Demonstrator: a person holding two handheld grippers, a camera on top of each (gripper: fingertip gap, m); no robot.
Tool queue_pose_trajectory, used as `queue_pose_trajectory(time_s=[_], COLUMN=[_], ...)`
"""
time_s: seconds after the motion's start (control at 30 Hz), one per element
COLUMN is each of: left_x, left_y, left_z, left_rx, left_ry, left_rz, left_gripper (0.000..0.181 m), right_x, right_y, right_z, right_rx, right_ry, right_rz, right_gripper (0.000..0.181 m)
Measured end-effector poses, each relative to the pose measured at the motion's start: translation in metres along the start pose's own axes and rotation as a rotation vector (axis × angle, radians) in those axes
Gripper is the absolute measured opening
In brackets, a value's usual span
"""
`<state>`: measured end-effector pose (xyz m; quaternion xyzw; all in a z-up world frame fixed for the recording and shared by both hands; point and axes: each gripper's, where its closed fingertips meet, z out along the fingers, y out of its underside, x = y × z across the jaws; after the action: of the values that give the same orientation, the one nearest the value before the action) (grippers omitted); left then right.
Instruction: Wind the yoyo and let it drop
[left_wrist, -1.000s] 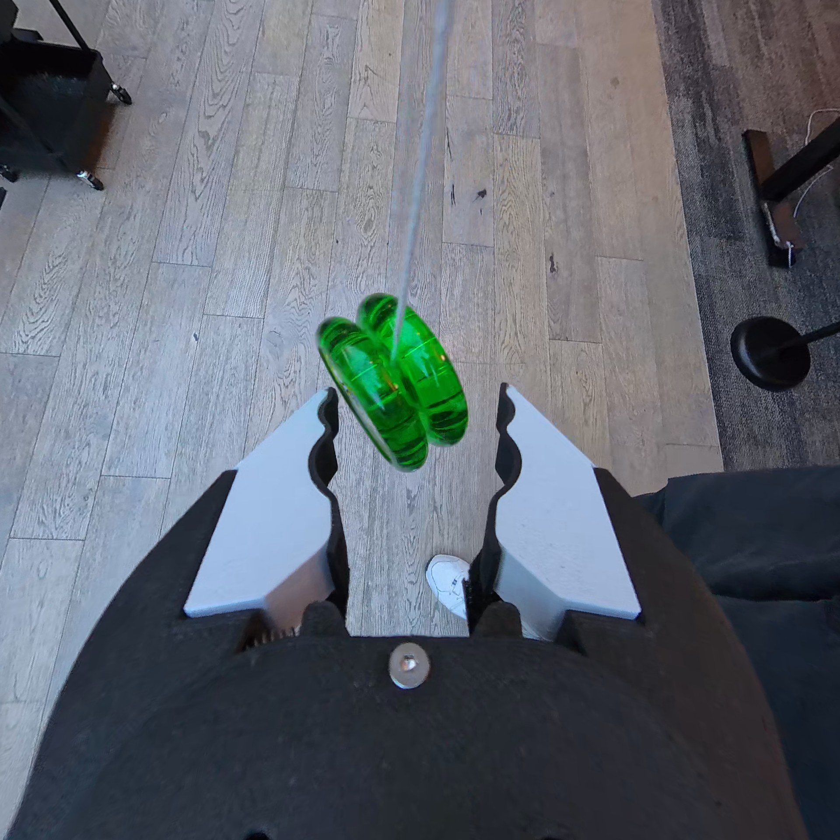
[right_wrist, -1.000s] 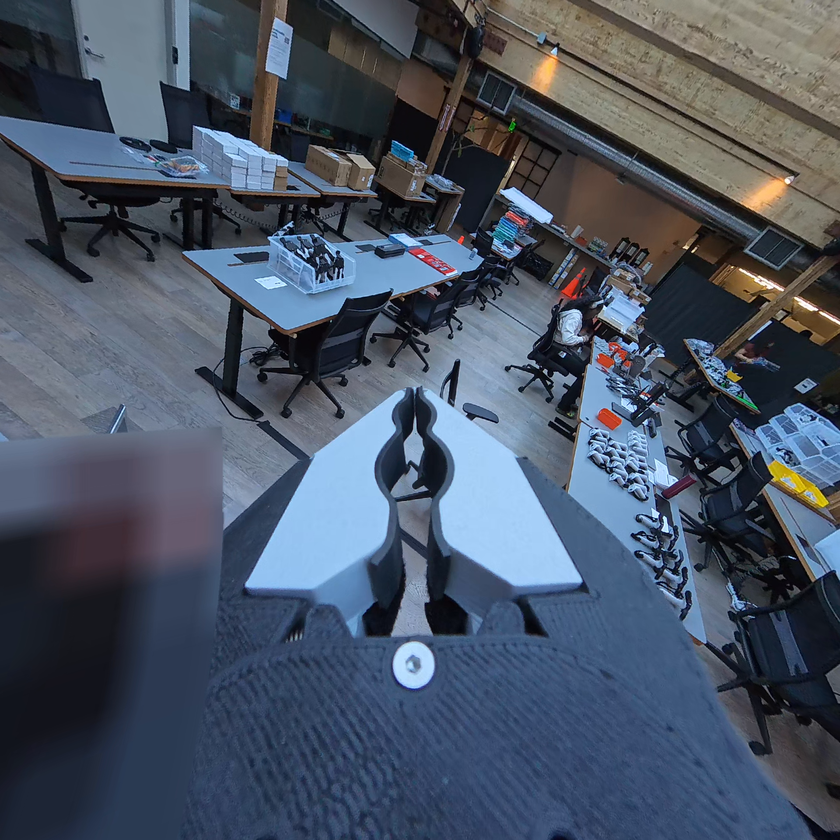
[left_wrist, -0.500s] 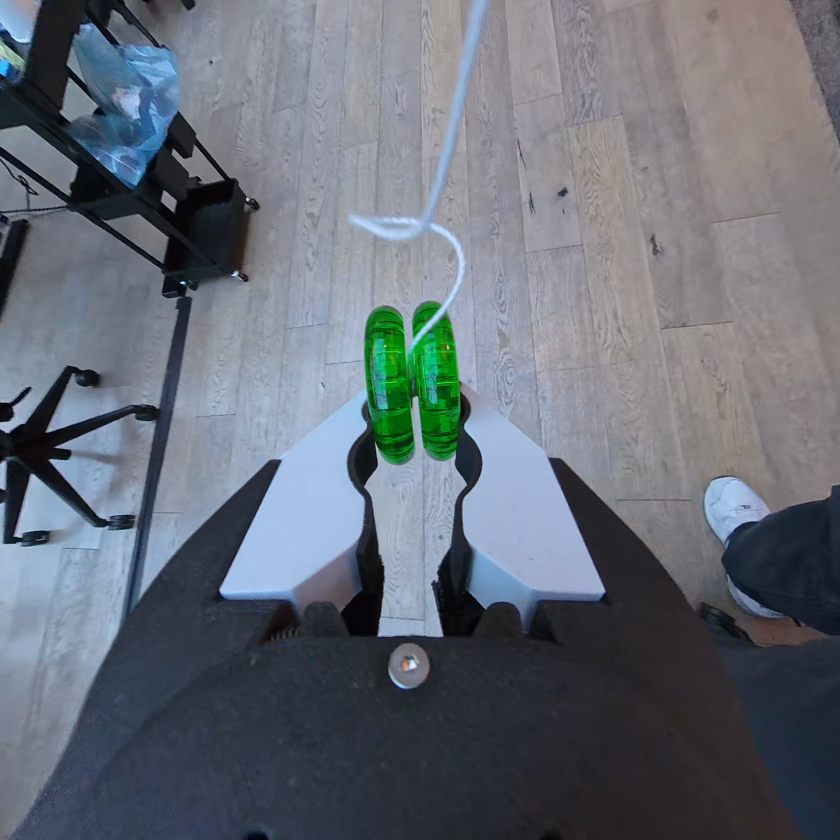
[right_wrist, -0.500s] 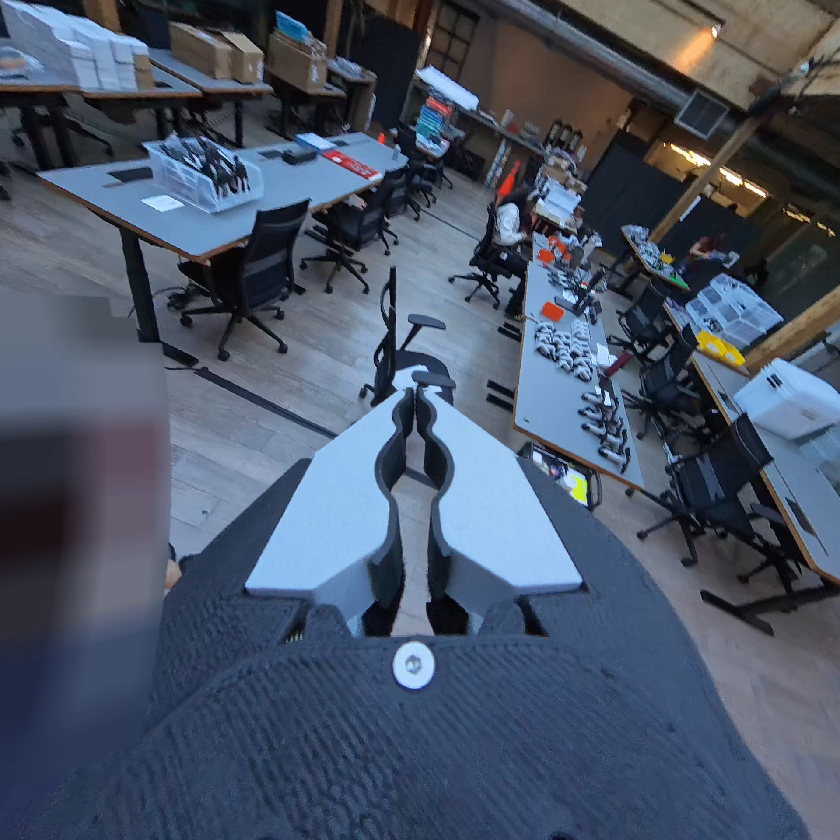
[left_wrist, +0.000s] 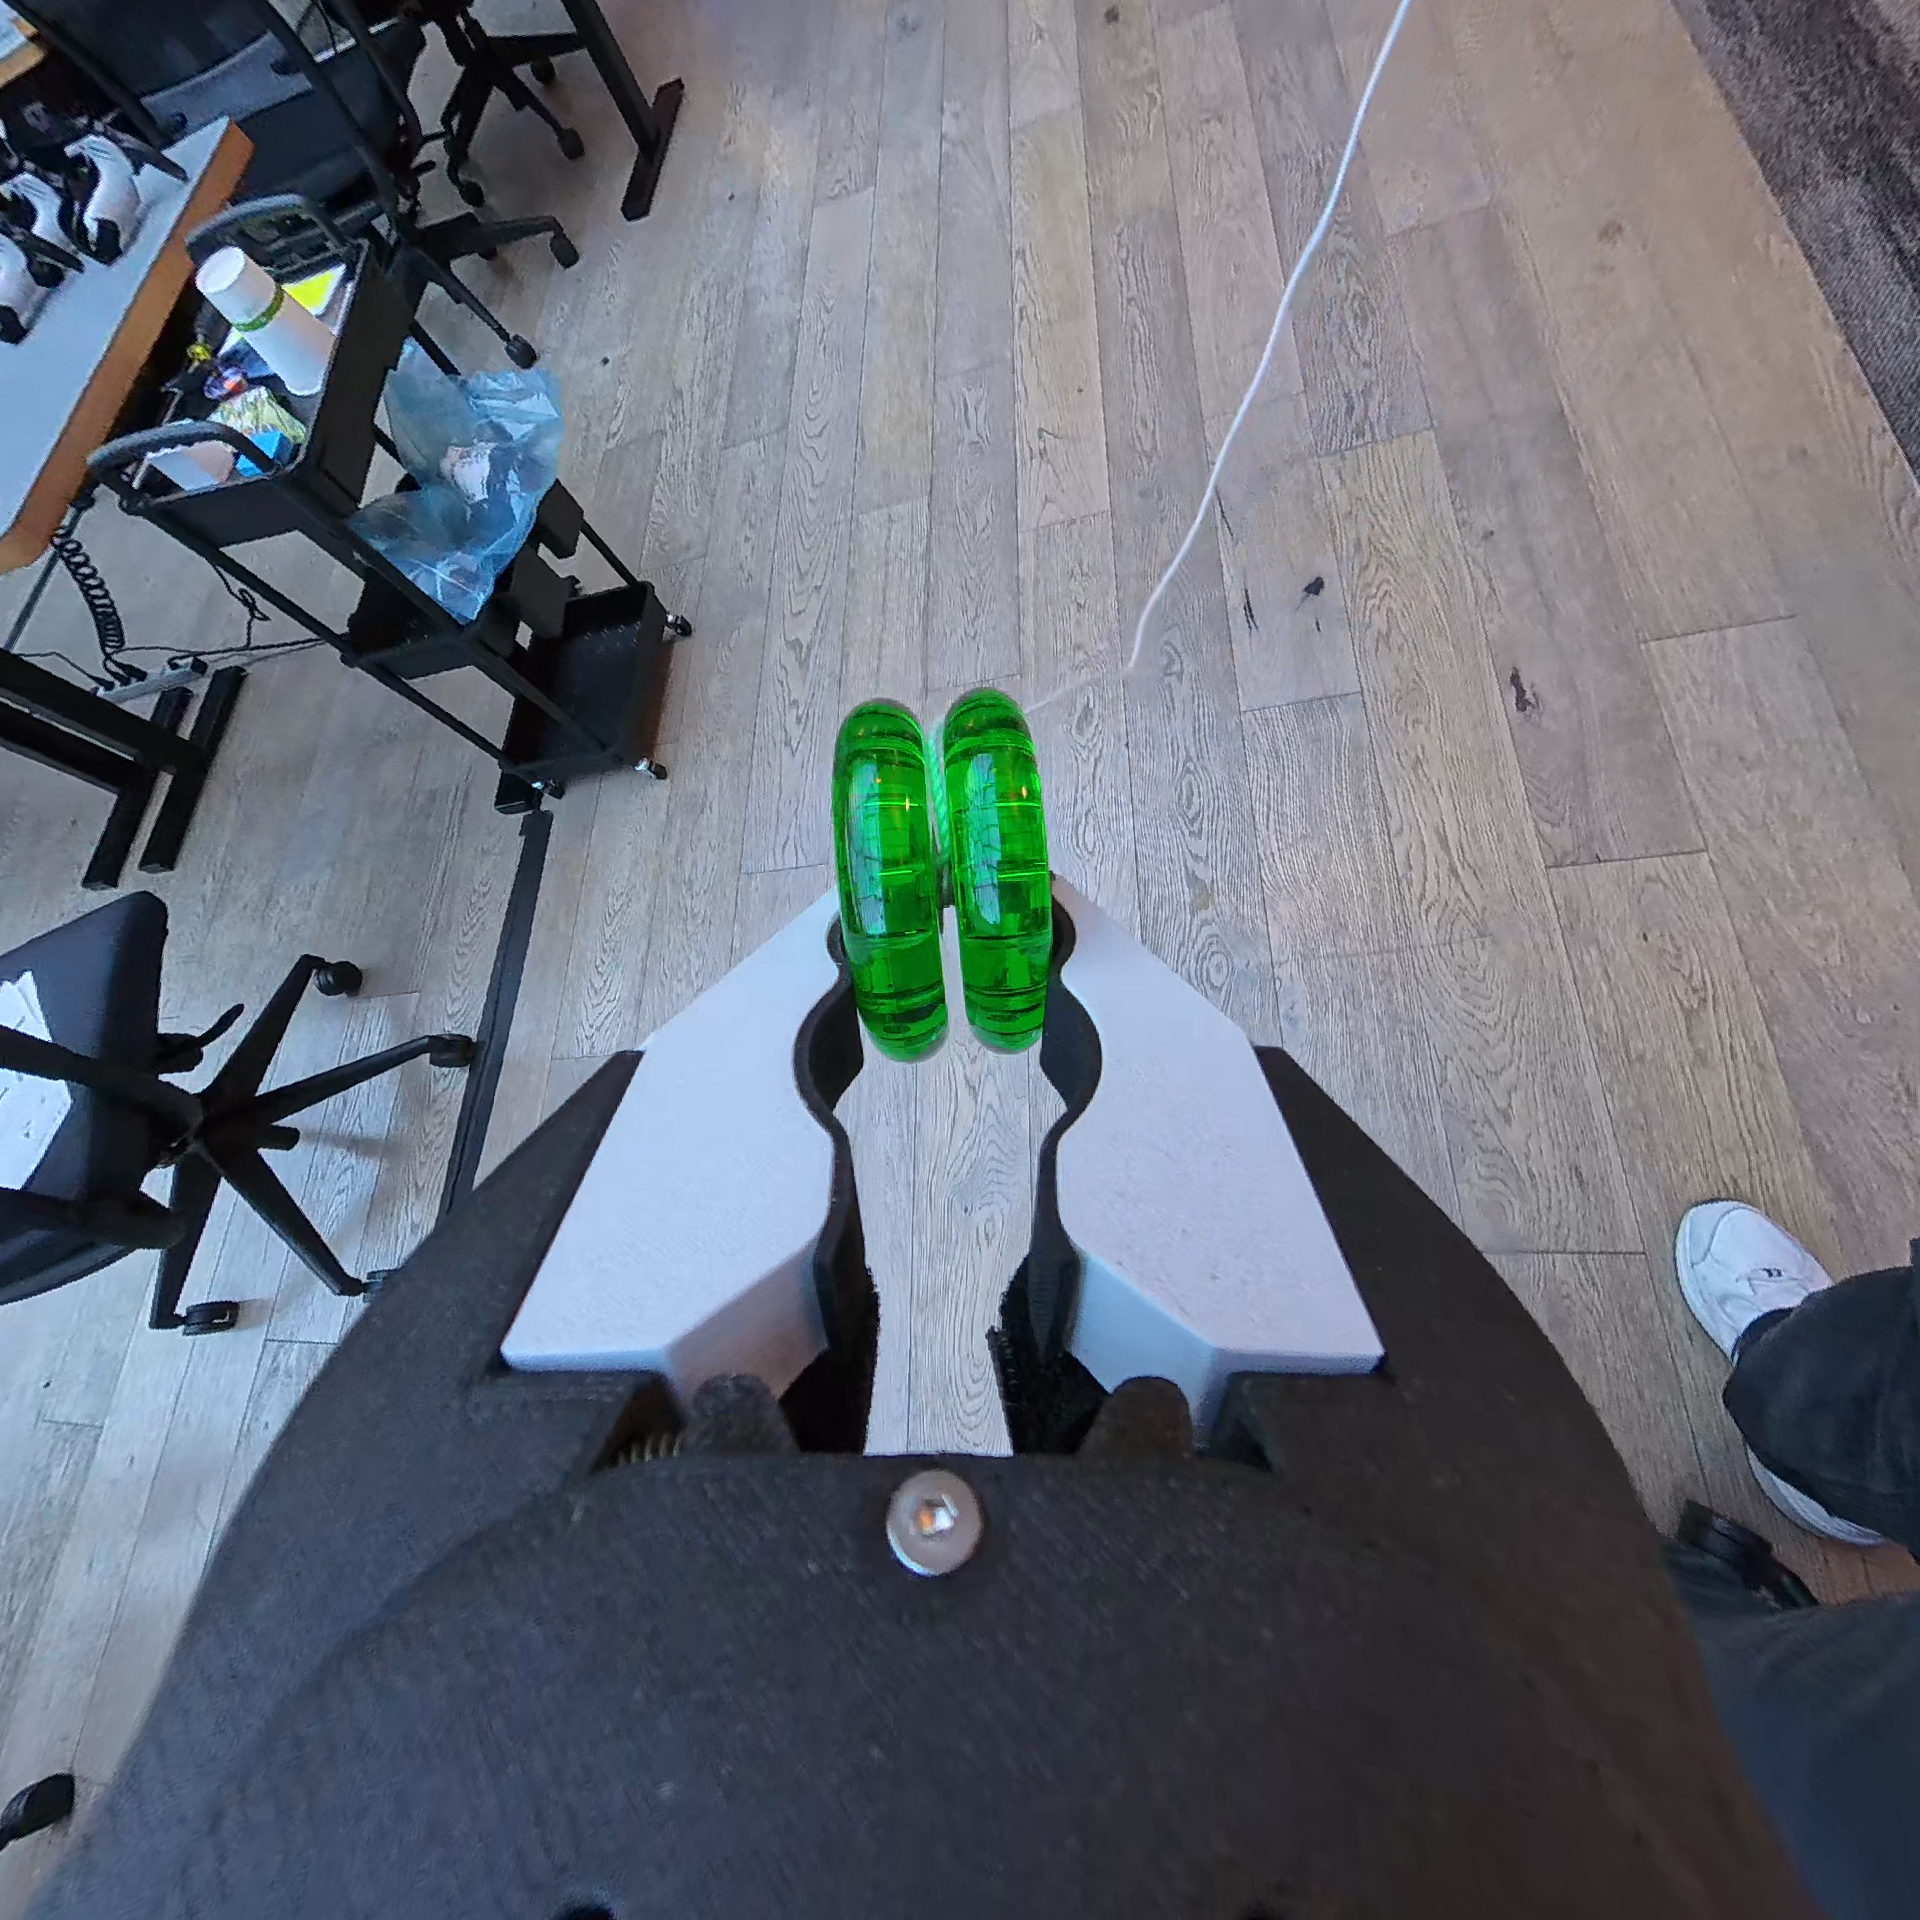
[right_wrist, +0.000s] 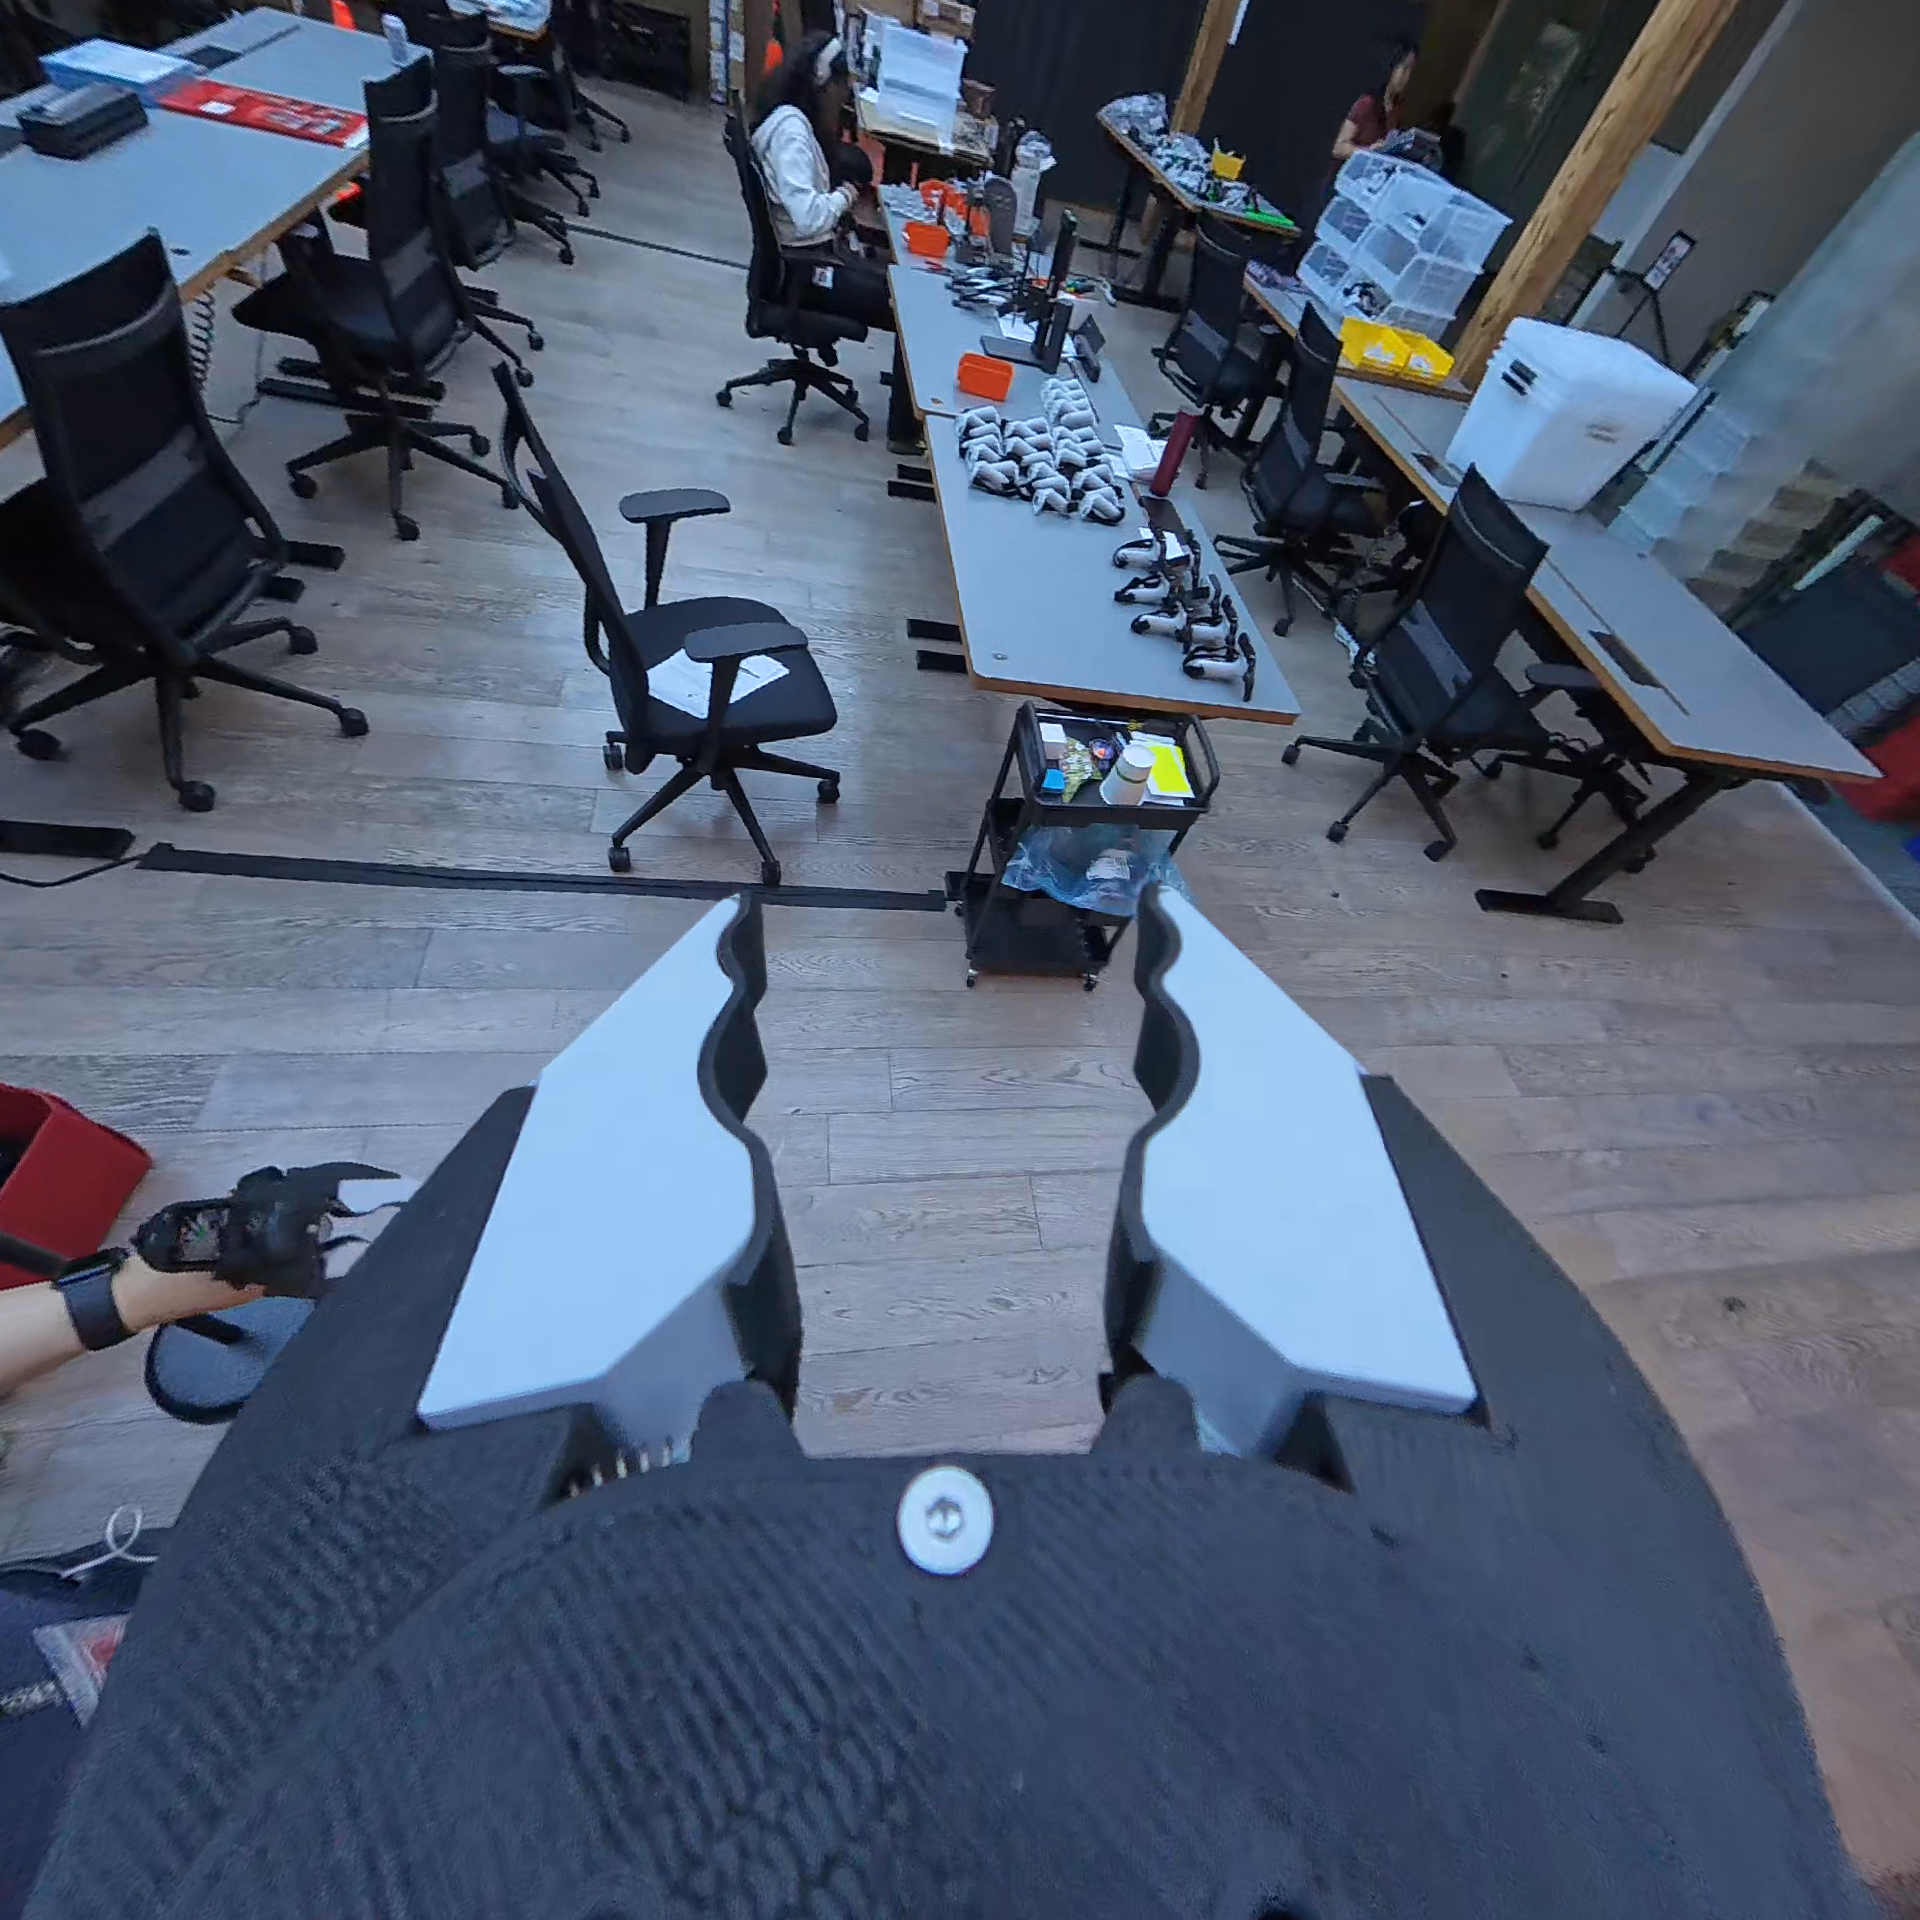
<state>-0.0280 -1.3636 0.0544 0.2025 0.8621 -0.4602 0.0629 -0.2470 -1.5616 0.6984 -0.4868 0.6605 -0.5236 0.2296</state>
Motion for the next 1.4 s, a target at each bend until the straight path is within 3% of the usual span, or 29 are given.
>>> queue_pose_trajectory(time_s=[0.27, 0.4, 0.5, 0.6, 0.77, 0.87, 0.97, 1.07, 1.17, 1.23, 1.4], left_x=[0.019, 0.037, 0.055, 0.078, 0.116, 0.14, 0.155, 0.164, 0.175, 0.183, 0.211], left_y=[-0.018, -0.037, -0.066, -0.108, -0.169, -0.18, -0.17, -0.146, -0.115, -0.093, -0.029], left_z=[-0.01, -0.022, -0.042, -0.073, -0.123, -0.142, -0.143, -0.127, -0.115, -0.111, -0.098], left_rx=[0.036, 0.073, 0.133, 0.216, 0.34, 0.369, 0.374, 0.386, 0.395, 0.411, 0.415], left_ry=[0.025, 0.068, 0.134, 0.28, 0.516, 0.67, 0.787, 0.83, 0.874, 0.89, 0.905], left_rz=[-0.034, -0.037, -0.034, -0.061, -0.133, -0.185, -0.197, -0.214, -0.283, -0.299, -0.243], left_gripper=[0.029, 0.028, 0.028, 0.028, 0.029, 0.029, 0.029, 0.029, 0.029, 0.029, 0.029], right_x=[0.006, -0.012, -0.057, -0.121, -0.25, -0.304, -0.334, -0.358, -0.382, -0.399, -0.443], right_y=[0.03, 0.067, 0.118, 0.192, 0.316, 0.358, 0.381, 0.414, 0.448, 0.474, 0.532], right_z=[-0.031, -0.034, -0.027, -0.014, 0.022, 0.043, 0.054, 0.071, 0.084, 0.092, 0.099], right_rx=[-0.078, -0.129, -0.159, -0.149, 0.004, 0.1, 0.155, 0.099, 0.049, -0.019, -0.041], right_ry=[-0.003, -0.11, -0.289, -0.523, -0.892, -0.963, -1.018, -1.056, -1.132, -1.174, -1.176], right_rz=[-0.046, -0.088, -0.221, -0.346, -0.15, 0.035, 0.186, 0.269, 0.366, 0.417, 0.295], right_gripper=[0.07, 0.066, 0.064, 0.059, 0.056, 0.058, 0.06, 0.058, 0.032, 0.037, 0.029])
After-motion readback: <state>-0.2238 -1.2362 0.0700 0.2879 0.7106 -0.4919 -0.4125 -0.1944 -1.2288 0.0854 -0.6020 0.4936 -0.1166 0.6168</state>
